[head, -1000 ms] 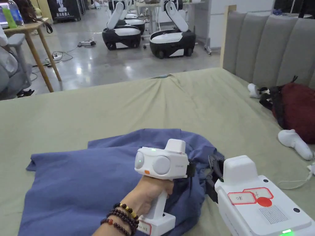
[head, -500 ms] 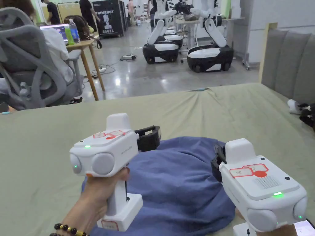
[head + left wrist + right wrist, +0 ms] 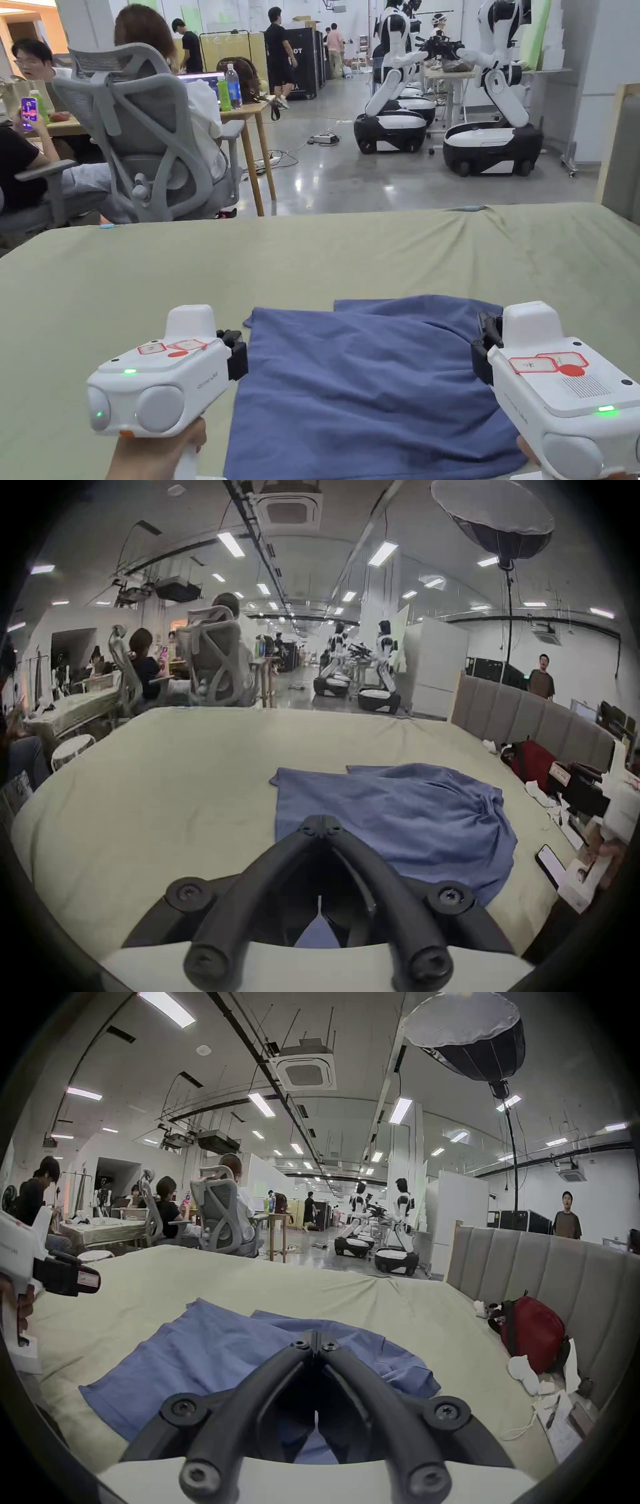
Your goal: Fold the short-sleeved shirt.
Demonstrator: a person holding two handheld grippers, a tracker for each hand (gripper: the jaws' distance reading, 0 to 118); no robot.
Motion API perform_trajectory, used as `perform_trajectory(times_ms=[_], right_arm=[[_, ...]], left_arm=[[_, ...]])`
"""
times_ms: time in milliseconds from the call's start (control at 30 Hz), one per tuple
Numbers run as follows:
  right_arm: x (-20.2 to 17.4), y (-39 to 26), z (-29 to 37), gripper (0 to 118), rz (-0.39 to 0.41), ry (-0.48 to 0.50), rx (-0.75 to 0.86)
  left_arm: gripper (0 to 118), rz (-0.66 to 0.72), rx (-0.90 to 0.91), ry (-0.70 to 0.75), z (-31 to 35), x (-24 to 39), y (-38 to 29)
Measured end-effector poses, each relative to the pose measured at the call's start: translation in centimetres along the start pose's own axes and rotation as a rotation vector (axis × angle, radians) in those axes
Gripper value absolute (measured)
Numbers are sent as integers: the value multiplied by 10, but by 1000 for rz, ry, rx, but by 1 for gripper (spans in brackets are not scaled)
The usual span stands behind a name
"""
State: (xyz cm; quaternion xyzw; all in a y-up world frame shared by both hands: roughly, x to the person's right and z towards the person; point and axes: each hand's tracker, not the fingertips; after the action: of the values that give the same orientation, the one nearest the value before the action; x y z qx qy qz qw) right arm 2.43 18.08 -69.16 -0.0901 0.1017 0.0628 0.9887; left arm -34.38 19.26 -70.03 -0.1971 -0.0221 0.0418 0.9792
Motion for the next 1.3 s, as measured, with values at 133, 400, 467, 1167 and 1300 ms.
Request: perform_trajectory(times_ms=[133,400,467,1167,1300], right_arm=[[7,-7,-10,1,-4,18,-9],[29,-44,-39,1,-2,10,-53],[33,-51,-46,1,9,-1,-70],[94,-74,-112,106,-72,-146,-522],[108,-102,-134,88,-150,-140,-632]], left_arm=[[93,-3,-81,-18,-67,1,22],[94,-80,-280,79,-275,-26,47],[94,-84,-297,88,-309,-33,46],[5,-70,-384,46,-305,-4,29],[5,-72,-385,53,-302,-12,30]])
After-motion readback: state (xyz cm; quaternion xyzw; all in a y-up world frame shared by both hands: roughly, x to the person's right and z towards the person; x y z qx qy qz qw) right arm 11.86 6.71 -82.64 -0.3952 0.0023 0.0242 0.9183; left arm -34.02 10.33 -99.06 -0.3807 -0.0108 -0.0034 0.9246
